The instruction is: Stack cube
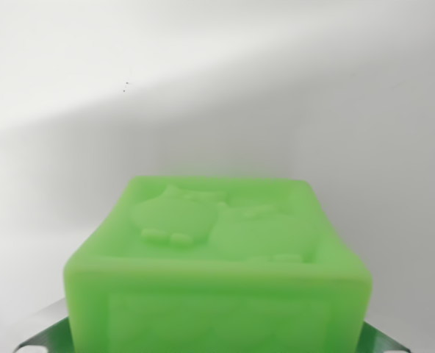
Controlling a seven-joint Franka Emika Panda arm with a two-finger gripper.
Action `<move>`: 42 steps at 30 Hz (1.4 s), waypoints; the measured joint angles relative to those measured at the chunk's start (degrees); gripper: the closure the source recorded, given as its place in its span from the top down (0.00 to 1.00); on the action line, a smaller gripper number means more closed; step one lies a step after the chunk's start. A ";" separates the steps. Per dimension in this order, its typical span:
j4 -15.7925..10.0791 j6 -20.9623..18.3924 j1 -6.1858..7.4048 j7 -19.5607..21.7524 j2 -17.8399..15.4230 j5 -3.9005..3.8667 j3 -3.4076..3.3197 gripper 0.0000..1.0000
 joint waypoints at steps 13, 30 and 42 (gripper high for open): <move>-0.93 -2.96 0.55 0.18 -3.92 -0.22 -0.67 0.00; -2.16 -7.80 1.35 0.67 -10.36 -1.30 -1.57 0.00; -4.07 -8.31 3.23 0.67 -12.64 -1.99 -1.52 0.00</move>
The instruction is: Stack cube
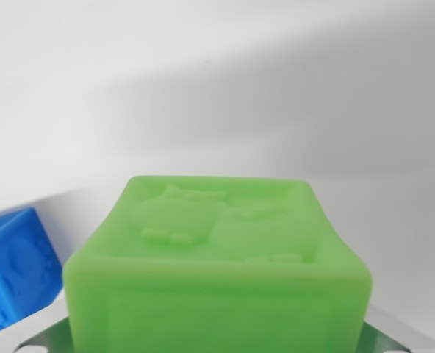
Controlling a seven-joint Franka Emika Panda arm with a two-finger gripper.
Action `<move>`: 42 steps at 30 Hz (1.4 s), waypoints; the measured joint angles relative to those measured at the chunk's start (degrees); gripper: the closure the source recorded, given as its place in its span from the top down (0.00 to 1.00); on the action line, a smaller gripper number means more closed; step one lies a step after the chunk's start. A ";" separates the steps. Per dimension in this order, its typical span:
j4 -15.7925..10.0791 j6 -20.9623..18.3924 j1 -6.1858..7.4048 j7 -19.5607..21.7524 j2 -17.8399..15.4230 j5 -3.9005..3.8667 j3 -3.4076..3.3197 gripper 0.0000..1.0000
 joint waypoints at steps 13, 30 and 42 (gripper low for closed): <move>-1.78 -0.77 1.84 -0.04 -2.55 -0.66 0.15 0.00; -3.99 -2.07 4.24 -0.09 -6.11 -1.59 0.61 0.00; -5.24 -3.29 5.85 -0.10 -8.56 -2.24 1.17 0.00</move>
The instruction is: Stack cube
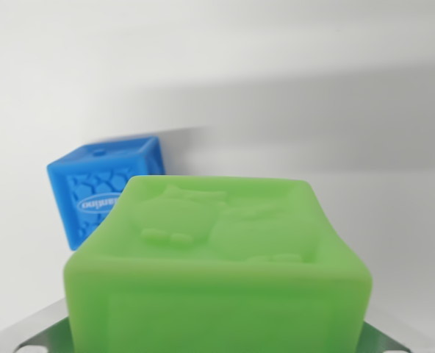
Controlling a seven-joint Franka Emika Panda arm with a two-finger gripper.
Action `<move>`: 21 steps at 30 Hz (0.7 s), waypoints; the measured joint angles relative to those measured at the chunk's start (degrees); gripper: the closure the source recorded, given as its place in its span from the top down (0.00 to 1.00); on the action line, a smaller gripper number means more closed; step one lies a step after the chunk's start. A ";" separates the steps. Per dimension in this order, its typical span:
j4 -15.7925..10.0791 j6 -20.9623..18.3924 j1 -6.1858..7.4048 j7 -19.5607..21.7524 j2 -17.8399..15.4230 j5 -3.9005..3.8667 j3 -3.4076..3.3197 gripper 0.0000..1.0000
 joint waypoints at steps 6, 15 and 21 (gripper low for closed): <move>-0.54 -0.56 0.71 0.00 -1.13 -0.28 0.34 0.00; -1.24 -1.50 1.80 -0.01 -2.80 -0.64 0.90 0.00; -1.57 -2.18 2.54 -0.02 -3.82 -0.87 1.19 0.00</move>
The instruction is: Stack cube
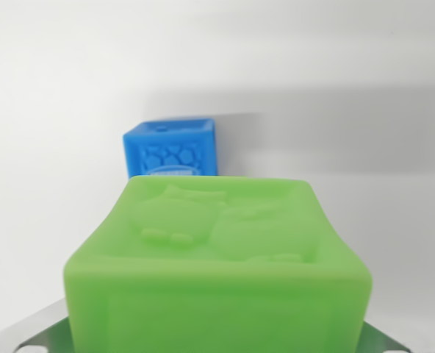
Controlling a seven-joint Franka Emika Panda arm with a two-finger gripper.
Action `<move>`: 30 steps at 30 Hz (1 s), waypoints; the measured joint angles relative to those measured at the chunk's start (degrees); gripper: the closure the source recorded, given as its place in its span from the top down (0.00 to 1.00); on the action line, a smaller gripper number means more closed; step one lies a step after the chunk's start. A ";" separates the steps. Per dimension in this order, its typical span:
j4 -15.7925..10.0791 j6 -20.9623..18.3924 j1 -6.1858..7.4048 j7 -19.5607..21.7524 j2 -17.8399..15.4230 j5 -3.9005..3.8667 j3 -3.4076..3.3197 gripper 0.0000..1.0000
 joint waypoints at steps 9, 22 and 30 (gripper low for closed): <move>-0.46 -0.99 1.06 -0.02 -1.51 -0.28 0.61 0.00; -1.15 -0.86 2.08 -0.11 -1.90 -0.45 1.19 0.00; -1.66 2.97 2.08 -0.24 1.80 -0.43 1.19 0.00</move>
